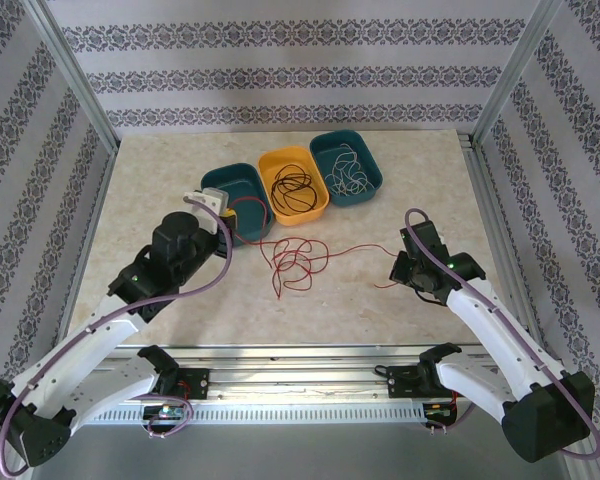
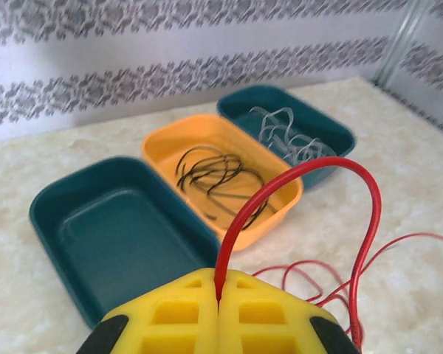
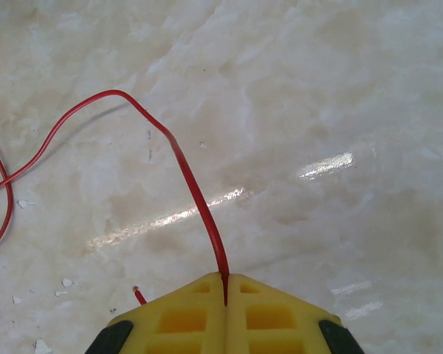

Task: Untangle the cables

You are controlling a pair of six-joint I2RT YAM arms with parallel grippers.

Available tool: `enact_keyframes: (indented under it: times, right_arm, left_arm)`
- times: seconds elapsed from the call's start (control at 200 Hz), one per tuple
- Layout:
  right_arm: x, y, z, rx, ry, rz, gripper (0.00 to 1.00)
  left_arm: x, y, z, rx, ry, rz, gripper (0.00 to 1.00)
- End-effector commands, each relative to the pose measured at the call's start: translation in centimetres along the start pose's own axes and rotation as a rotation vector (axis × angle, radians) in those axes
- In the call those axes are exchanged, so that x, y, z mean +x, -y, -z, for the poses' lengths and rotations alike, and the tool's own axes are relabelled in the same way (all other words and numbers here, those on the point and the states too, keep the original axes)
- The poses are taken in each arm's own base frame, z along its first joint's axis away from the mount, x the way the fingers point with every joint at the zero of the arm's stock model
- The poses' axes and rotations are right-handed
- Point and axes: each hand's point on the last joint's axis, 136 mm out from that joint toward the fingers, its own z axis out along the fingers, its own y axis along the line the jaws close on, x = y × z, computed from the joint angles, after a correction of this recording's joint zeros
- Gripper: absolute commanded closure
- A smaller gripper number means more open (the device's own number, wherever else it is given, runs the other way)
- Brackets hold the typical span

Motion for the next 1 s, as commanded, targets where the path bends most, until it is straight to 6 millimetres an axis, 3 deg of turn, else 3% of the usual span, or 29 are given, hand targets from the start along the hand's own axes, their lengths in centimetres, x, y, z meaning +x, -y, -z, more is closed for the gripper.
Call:
enact_keyframes:
  times: [0.0,0.25,0.53,0.844,0.994]
  right_arm:
    - [-0.1,0.8,-0.2,0.028,0.011,-0.015,1.00]
    - [-0.3,0.3,-0.4,0.014,0.005,-0.012,1.00]
    - [-0.3,0.0,-0.3,-0.002,0.013,-0.018,1.00]
    - [-0.3,-0.1,-0.4,-0.011,0.013,-0.028,1.00]
    - [-0.6,-0.3,-0.4,-0.012,0.013,-0.026,1.00]
  left_arm:
    - [-4.4,1.3,1.6,0.082,0.143,-0.004,1.00]
    - [-6.5,-2.0,0.5,-0.089,0.185,-0.058,1.00]
    - [-6.0,-7.5,-4.4,-0.185,0.103,0.038,1.00]
    - [-2.5,-11.5,-10.4,-0.189,-0.130,0.151,1.00]
    - [-0.2,-12.3,-12.8,-0.181,-0.232,0.184,1.00]
